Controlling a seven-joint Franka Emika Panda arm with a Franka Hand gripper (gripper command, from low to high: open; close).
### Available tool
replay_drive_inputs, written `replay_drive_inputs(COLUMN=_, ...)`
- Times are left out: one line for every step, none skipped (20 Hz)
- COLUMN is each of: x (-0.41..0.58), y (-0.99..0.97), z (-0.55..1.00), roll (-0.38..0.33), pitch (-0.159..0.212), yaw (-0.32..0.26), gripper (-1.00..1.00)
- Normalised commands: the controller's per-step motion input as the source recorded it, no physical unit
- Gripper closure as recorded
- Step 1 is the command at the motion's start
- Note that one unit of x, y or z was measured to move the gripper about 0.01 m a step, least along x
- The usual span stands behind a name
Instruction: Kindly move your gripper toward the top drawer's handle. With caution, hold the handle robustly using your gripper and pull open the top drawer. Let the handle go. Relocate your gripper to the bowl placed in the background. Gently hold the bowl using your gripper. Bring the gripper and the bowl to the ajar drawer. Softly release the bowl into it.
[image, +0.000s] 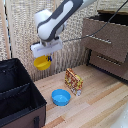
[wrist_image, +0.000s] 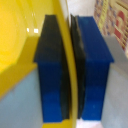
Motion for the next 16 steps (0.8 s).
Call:
replay_drive_inputs(x=0.0, y=0.0, z=1.0, roll=-0.02, pitch=0.0, yaw=-0.175, gripper=1.0)
replay_drive_inputs(x=-0.014, y=0.0, z=1.0, roll=-0.015, pitch=0.0, yaw=-0.161, gripper=1.0)
replay_drive_inputs(x=-0.02, y=0.0, z=1.0, roll=-0.017, pitch=0.0, yaw=-0.151, gripper=1.0)
replay_drive_inputs(x=0.0, y=0.0, z=1.0, roll=-0.014, pitch=0.0, yaw=-0.13, gripper=1.0)
replay_drive_inputs(x=0.0, y=-0.01, z=1.0, roll=-0.012, pitch=0.0, yaw=-0.144, gripper=1.0)
replay_drive_inputs(x=0.0, y=-0.15, z=1.0, roll=0.0, pitch=0.014, yaw=-0.152, gripper=1.0)
replay_drive_inputs(x=0.009, y=-0.18, z=1.0, roll=0.0, pitch=0.008, yaw=-0.154, gripper=1.0)
replay_drive_inputs(x=0.066, y=-0.18, z=1.0, roll=0.0, pitch=0.0, yaw=-0.155, gripper=1.0)
replay_drive_inputs(x=0.054, y=-0.28, z=1.0, roll=0.0, pitch=0.005, yaw=-0.129, gripper=1.0)
replay_drive_inputs(x=0.12, y=-0.35, z=1.0, roll=0.0, pitch=0.016, yaw=-0.141, gripper=1.0)
replay_drive_inputs(x=0.094, y=-0.38, z=1.0, roll=0.0, pitch=0.039, yaw=-0.142, gripper=1.0)
replay_drive_inputs(x=0.126, y=-0.42, z=1.0, roll=0.0, pitch=0.065, yaw=-0.162, gripper=1.0)
replay_drive_inputs(x=0.163, y=-0.51, z=0.96, roll=0.0, pitch=0.136, yaw=-0.193, gripper=1.0)
replay_drive_inputs(x=0.203, y=-0.48, z=0.91, roll=0.0, pitch=0.159, yaw=-0.223, gripper=1.0)
replay_drive_inputs(x=0.2, y=-0.48, z=0.91, roll=0.0, pitch=0.16, yaw=-0.224, gripper=1.0)
replay_drive_inputs(x=0.191, y=-0.48, z=0.91, roll=0.0, pitch=0.161, yaw=-0.226, gripper=1.0)
